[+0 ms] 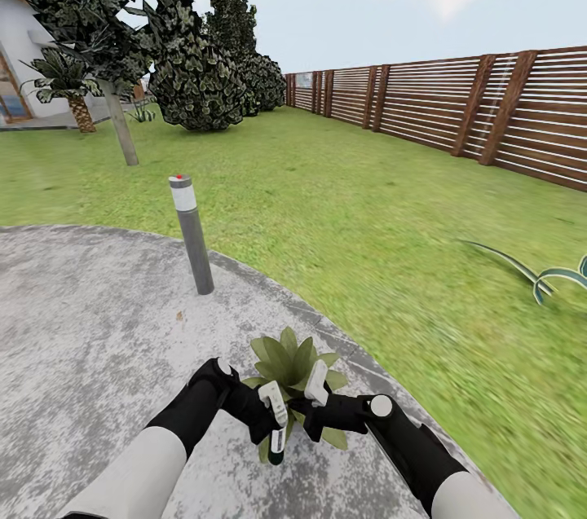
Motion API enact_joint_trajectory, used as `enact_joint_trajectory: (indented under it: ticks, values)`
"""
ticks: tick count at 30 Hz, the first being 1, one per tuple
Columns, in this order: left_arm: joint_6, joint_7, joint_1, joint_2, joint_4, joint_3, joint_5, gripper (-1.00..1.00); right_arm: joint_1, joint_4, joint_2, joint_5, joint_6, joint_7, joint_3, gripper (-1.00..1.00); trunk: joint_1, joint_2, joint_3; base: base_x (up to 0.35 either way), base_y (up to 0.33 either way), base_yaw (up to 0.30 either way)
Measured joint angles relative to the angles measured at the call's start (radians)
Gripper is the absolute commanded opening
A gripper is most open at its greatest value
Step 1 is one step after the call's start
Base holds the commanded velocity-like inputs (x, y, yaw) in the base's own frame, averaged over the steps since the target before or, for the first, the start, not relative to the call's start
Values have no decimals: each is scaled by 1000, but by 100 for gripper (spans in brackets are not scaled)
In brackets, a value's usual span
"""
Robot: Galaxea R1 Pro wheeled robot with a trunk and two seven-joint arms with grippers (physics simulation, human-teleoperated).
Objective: Pick up the pesticide atomizer in the garden and spray insectifuge to fully cover both potted plants in the garden.
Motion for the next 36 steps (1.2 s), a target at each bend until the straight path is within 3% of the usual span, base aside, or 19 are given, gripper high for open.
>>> enact_joint_trajectory:
  ticks: [8, 20, 24, 25, 27, 28, 32, 36]
  values:
    - [-2, -4, 0, -4, -1, 0, 19, -100, 0, 0, 0, 0, 0, 0, 0, -100, 0, 0, 0, 0, 0, 0]
    - [-3, -4, 0, -3, 1, 0, 20, -100, 0, 0, 0, 0, 0, 0, 0, -100, 0, 0, 0, 0, 0, 0]
    - [-6, -7, 1, 21, 5, 2, 11, -100, 0, 0, 0, 0, 0, 0, 0, -100, 0, 0, 0, 0, 0, 0]
    - [-7, -8, 2, 35, 5, 2, 9, -100, 0, 0, 0, 0, 0, 0, 0, -100, 0, 0, 0, 0, 0, 0]
    - [-8, -9, 4, 87, 5, 2, 7, -100, 0, 0, -1, 0, -1, 0, 0, -100, 0, 0, 0, 0, 0, 0]
    - [-8, -10, 6, 111, 5, 3, 10, -100, 0, 1, -1, 0, -1, 0, 0, 100, 0, 0, 0, 0, 0, 0]
    - [-7, -11, 12, 172, 5, 9, 13, -100, 0, 3, -2, 0, -2, 1, -1, 100, 0, 0, 0, 0, 0, 0]
    - [-5, 2, 15, 190, 4, 14, 14, -100, 1, 8, -12, 0, -5, -3, -9, 100, 0, 0, 0, 0, 0, 0]
